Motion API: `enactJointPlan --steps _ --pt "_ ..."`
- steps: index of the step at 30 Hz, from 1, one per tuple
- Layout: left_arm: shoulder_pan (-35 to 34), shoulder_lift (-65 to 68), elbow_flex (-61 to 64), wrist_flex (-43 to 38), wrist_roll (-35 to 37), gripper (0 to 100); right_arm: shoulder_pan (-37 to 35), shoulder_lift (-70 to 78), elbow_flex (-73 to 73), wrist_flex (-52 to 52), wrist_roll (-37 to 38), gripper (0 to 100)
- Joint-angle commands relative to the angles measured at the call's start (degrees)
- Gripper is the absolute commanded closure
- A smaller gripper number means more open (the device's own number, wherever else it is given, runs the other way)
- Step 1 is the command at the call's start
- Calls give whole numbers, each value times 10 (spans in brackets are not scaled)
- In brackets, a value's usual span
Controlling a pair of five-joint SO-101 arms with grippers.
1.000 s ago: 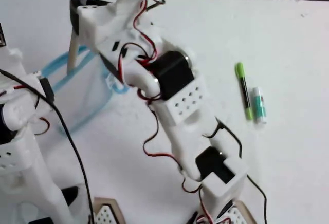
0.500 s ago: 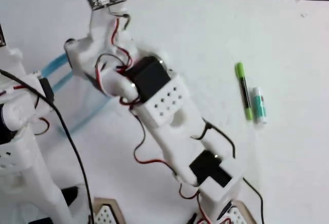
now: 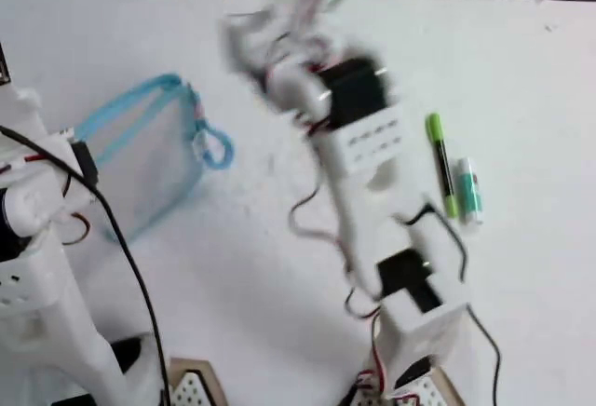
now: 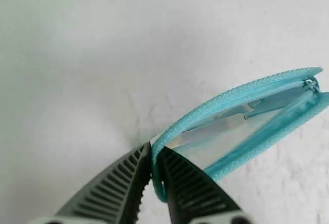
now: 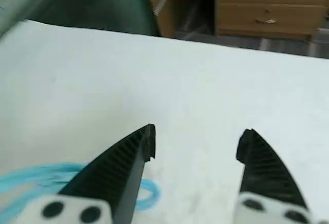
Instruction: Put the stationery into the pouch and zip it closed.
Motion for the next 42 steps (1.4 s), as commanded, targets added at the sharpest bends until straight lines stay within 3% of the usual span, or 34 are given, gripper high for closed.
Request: enactJointPlan --steps 1,6,12,16,21,25,29,32,36,42 --pt "-1 0 -8 -2 2 978 116 29 32 42 122 762" --pt "-1 0 -8 -2 2 978 257 148 82 44 244 762" --pt "-1 0 -4 -4 3 978 315 290 81 -30 265 762" --pt "-1 0 -4 -4 3 978 314 350 80 -102 266 763" --pt "-1 0 -4 -4 3 978 310 408 27 -97 266 765" --pt "-1 0 -4 -4 3 978 311 451 -35 -51 266 785" --pt "-2 0 -4 -4 2 978 311 488 -99 -16 266 979" --pt "-2 0 -7 -3 2 978 308 508 -142 7 266 937" --pt "-2 0 -7 -2 2 978 297 512 -199 51 265 987" --pt "-4 0 -7 -2 2 978 269 511 -318 154 262 981"
